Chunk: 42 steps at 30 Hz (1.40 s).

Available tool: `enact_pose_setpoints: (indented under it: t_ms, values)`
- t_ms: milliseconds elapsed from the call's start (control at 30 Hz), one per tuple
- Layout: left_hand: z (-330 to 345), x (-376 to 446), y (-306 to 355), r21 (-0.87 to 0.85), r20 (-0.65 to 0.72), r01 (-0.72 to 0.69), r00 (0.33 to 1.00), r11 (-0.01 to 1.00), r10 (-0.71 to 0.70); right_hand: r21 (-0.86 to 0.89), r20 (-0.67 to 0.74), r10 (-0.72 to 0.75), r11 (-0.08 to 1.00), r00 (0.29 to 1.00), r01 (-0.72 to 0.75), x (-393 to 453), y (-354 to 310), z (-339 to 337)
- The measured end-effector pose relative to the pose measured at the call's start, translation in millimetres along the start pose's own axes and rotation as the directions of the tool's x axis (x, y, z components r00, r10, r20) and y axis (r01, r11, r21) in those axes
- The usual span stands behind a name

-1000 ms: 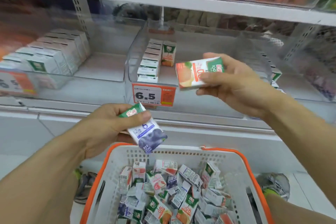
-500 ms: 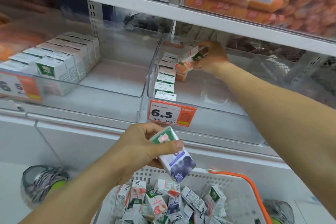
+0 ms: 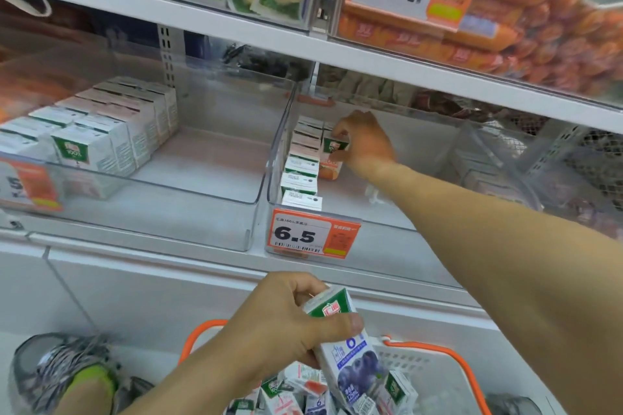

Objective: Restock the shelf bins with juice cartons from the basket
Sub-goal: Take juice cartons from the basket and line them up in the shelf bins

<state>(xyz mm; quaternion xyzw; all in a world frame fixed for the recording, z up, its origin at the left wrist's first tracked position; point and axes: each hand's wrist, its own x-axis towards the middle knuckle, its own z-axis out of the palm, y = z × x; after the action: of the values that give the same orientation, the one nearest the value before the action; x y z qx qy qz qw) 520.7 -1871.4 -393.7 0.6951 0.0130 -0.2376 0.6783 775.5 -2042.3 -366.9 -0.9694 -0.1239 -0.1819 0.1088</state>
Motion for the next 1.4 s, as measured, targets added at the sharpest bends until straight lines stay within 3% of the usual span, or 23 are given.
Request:
enact_pose_setpoints:
  t_ms: [133,267,333,400,467,500,633,700,767,800,833,867,900,933,967,1033,1133,1233,1333,1400]
  values:
    - [6.2,3.3,-1.2,-0.026,0.018,0.006,1.000,1.000,-0.006,0.058,0.080,0.009,0.998,0.997,-0.014,-6.7,-5.7,-17.8]
    - [20.9,7.7,2.3,-0.081,0.051,0.014,0.999,0.997,-0.010,0.328,-0.081,0.011,0.945,0.997,0.016,-61.3,-13.3,-76.5]
    - [31.2,10.4,6.3,-0.106,0.090,0.023,0.996,0.994,-0.013,0.552,0.091,-0.048,0.834,0.995,-0.010,-106.5,-12.6,-110.7]
    - [43.6,12.3,11.9,-0.109,0.135,0.020,0.991,0.994,-0.006,0.693,0.424,-0.206,0.700,0.882,-0.170,-152.6,-6.2,-138.1]
    - [56.2,13.6,17.7,-0.118,0.169,-0.004,0.985,0.993,0.024,0.608,0.645,-0.277,0.751,0.712,-0.258,-191.2,3.0,-148.5]
    - [62.1,14.5,19.5,-0.119,0.181,-0.022,0.983,0.993,0.043,0.557,0.676,-0.262,0.794,0.689,-0.244,-206.0,7.1,-148.4]
    - [88.9,17.1,24.2,-0.110,0.217,-0.070,0.972,0.991,0.093,0.604,0.575,-0.193,0.756,0.795,-0.253,-237.1,25.8,-153.0]
    - [103.2,20.6,31.0,-0.295,0.185,-0.061,0.975,0.953,0.120,0.650,0.485,-0.134,0.716,0.864,-0.254,-245.3,45.9,-166.5]
    - [114.4,26.3,35.2,-0.485,0.007,-0.161,0.982,0.860,0.187,0.823,0.349,-0.032,0.488,0.936,-0.290,-251.9,70.5,-180.3]
    - [119.1,29.4,32.7,-0.428,-0.137,-0.304,0.953,0.851,0.271,0.909,0.273,0.026,0.321,0.962,-0.267,-254.1,82.7,-186.1]
    - [122.8,32.2,28.7,-0.199,-0.285,-0.463,0.871,0.864,0.401,0.961,0.195,0.094,0.179,0.976,-0.209,-255.3,95.6,-189.9]
    - [126.0,34.5,23.8,0.121,-0.377,-0.548,0.746,0.828,0.549,0.985,0.133,0.170,0.087,0.976,-0.150,-255.6,109.8,-192.1]
    - [128.8,38.4,18.0,0.412,-0.375,-0.563,0.612,0.716,0.696,0.993,0.091,0.247,0.046,0.965,-0.105,-255.3,124.8,-192.7]
    - [131.1,45.2,12.1,0.612,-0.312,-0.544,0.501,0.574,0.808,0.995,0.050,0.325,0.062,0.944,-0.074,-255.9,138.8,-192.9]
    - [132.1,53.6,8.5,0.725,-0.237,-0.511,0.445,0.462,0.864,0.990,0.001,0.395,0.126,0.919,-0.055,-256.6,151.1,-193.1]
    - [131.2,69.5,6.0,0.840,-0.160,-0.415,0.425,0.350,0.891,0.932,-0.137,0.474,0.360,0.870,-0.049,-256.3,175.1,-192.5]
    - [124.9,85.8,7.2,0.883,-0.138,-0.353,0.433,0.309,0.891,0.734,-0.275,0.448,0.669,0.851,-0.115,-241.8,205.8,-196.7]
    - [119.6,90.0,4.8,0.891,-0.107,-0.363,0.414,0.272,0.904,0.533,-0.180,0.392,0.810,0.902,-0.246,-215.5,223.5,-193.7]
    - [119.2,90.8,4.6,0.888,-0.098,-0.387,0.368,0.248,0.925,0.383,-0.001,0.375,0.857,0.927,-0.346,-197.8,225.7,-170.7]
    - [119.0,92.0,2.9,0.892,-0.093,-0.384,0.363,0.240,0.927,0.313,0.028,0.389,0.871,0.921,-0.378,-188.6,224.8,-156.8]
